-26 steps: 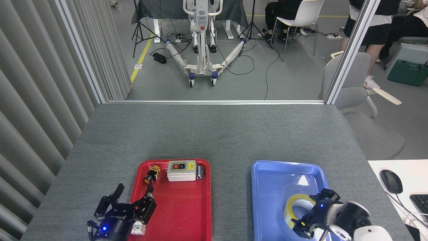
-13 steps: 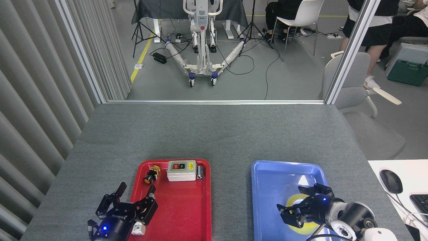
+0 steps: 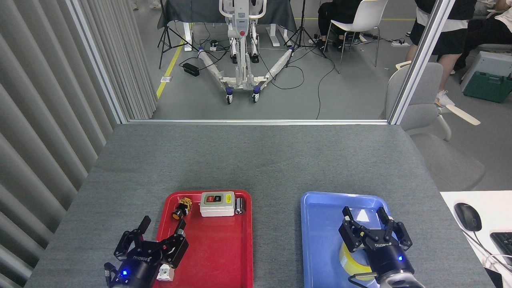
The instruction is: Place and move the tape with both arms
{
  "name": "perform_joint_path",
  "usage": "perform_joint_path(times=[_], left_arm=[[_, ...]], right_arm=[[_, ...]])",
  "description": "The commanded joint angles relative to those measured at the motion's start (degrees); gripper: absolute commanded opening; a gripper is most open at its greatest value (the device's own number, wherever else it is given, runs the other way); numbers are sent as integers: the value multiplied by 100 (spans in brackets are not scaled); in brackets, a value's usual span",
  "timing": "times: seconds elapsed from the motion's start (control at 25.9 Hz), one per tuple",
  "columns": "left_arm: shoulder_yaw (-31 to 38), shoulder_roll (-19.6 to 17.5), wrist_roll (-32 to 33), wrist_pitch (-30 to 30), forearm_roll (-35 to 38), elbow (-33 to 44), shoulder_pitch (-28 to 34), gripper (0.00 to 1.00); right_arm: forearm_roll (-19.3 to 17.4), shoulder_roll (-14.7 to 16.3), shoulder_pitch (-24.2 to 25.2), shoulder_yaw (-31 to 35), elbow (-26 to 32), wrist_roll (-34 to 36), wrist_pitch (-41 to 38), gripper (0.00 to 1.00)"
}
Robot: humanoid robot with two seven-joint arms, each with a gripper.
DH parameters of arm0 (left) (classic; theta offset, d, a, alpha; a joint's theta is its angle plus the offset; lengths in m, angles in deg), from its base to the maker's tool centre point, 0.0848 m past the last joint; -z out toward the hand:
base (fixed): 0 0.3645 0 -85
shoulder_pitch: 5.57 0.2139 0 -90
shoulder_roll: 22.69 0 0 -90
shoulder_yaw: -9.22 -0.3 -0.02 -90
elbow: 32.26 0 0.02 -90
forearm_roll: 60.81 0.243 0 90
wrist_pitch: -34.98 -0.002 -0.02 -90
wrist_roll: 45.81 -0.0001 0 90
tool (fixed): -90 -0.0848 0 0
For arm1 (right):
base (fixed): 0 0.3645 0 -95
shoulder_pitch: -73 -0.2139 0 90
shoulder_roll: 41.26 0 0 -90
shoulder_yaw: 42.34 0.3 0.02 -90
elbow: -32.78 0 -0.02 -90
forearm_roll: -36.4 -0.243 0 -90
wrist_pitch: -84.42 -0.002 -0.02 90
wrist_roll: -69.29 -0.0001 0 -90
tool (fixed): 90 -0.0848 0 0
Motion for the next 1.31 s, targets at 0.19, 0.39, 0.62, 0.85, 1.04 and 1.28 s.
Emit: perform_joint_path(times=[0.19, 0.39, 0.62, 0.85, 1.04, 1.28], left_arm=[[9, 19, -6, -11, -8, -13, 0, 99], [9, 28, -6, -11, -8, -13, 0, 99], [9, 46, 12, -20, -8, -31, 0, 99], [17, 54, 3, -46, 0, -13, -9, 99], [17, 54, -6, -20, 0, -22, 0, 99], [35, 63, 3, -11, 0, -31, 0, 99]], right_arm=[[732, -212, 238, -357, -12, 537, 1016, 99], [908, -230, 590, -410, 120, 651, 1025, 99], [908, -159, 836, -524, 366, 704, 1060, 99], [908, -150, 915, -524, 436, 704, 1033, 99], [899, -63, 915, -524, 436, 704, 1051, 99], [891, -45, 915, -524, 436, 695, 1069, 99]])
